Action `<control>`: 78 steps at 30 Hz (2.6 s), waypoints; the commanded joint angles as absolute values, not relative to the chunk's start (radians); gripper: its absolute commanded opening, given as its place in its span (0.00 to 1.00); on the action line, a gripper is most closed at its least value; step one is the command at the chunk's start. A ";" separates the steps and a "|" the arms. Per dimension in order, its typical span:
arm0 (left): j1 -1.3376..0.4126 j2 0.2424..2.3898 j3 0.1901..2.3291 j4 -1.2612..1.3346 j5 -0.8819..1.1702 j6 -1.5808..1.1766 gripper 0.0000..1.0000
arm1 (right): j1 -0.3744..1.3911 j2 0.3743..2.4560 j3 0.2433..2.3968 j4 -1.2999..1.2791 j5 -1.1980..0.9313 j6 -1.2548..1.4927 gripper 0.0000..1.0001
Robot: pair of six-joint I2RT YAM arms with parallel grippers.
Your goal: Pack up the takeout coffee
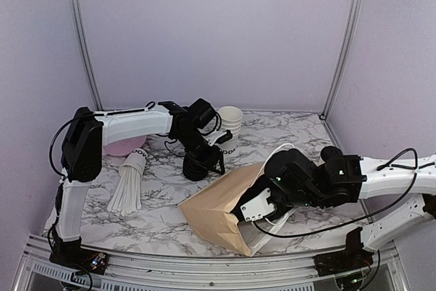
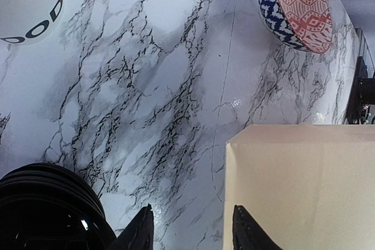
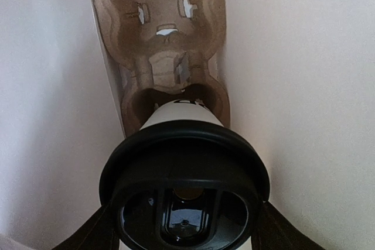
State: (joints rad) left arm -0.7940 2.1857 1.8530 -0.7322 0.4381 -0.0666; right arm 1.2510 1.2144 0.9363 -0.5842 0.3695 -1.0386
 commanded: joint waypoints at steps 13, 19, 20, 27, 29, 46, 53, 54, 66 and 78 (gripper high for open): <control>-0.795 2.237 1.884 -0.784 0.526 -0.025 0.43 | 1.246 1.242 0.943 -0.509 0.357 -1.081 0.34; -0.800 2.241 1.881 -0.785 0.568 -0.015 0.43 | 1.246 1.257 0.979 -0.548 0.353 -1.077 0.34; -0.803 2.241 1.879 -0.785 0.575 -0.012 0.43 | 1.246 1.260 0.983 -0.553 0.352 -1.077 0.34; -0.824 2.249 1.868 -0.797 0.651 0.011 0.43 | 1.248 1.281 1.032 -0.623 0.331 -1.066 0.34; -0.832 2.252 1.870 -0.805 0.667 0.037 0.43 | 1.253 1.289 1.057 -0.652 0.331 -1.060 0.34; -0.880 2.264 1.884 -0.847 0.741 0.095 0.48 | 1.266 1.404 1.206 -0.899 0.186 -1.000 0.33; -0.873 2.249 1.911 -0.861 0.601 0.110 0.60 | 1.265 1.460 1.242 -0.957 0.150 -0.999 0.33; -0.863 2.240 1.918 -0.864 0.562 0.109 0.61 | 1.263 1.465 1.240 -0.957 0.148 -1.003 0.33; -0.658 2.003 1.851 -0.870 0.353 0.109 0.65 | 1.175 1.606 1.421 -1.123 -0.035 -1.025 0.32; -0.618 1.933 1.785 -0.868 0.311 0.115 0.65 | 1.117 1.748 1.564 -1.273 -0.080 -1.045 0.32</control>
